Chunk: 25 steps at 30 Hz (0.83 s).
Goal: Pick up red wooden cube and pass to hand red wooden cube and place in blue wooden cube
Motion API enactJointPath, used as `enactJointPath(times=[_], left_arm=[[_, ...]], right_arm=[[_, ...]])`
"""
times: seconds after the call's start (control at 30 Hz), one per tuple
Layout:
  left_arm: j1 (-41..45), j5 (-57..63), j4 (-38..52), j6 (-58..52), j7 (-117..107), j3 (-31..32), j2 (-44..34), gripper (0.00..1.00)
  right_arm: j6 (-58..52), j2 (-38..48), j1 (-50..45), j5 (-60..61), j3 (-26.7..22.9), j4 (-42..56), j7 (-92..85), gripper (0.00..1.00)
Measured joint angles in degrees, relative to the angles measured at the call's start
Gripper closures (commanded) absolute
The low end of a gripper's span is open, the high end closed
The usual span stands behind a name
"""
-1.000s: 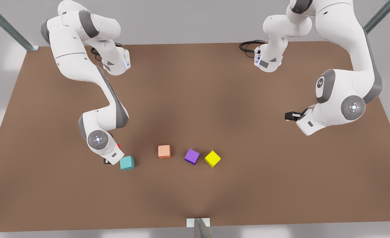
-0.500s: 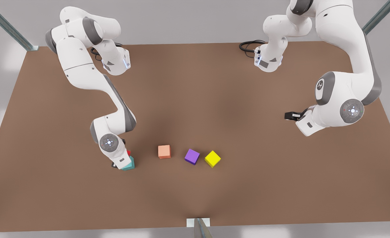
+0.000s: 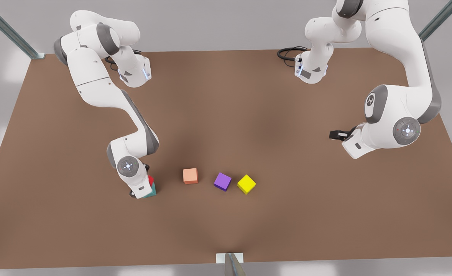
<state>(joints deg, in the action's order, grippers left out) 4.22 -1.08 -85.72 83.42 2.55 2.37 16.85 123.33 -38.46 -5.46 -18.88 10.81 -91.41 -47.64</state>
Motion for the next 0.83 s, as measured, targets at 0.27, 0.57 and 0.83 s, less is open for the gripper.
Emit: enactJointPath(times=[0.27, 0.57, 0.83], left_arm=[[0.0, 0.01, 0.02, -0.08, 0.06, 0.0, 0.0, 0.0], [0.0, 0.06, 0.05, -0.03, 0.11, 0.0, 0.58, 0.0], [0.0, 0.08, 0.09, -0.16, 0.13, 0.0, 0.53, 0.0]], right_arm=[[-0.94, 2.3, 0.29, 1.36, 0.33, 1.43, 2.34, 0.0], [-25.12, 10.4, 5.67, 14.12, -0.76, 21.7, 11.27, 0.0], [-39.05, 25.8, 12.53, 16.83, -4.01, 12.8, 25.67, 0.0]])
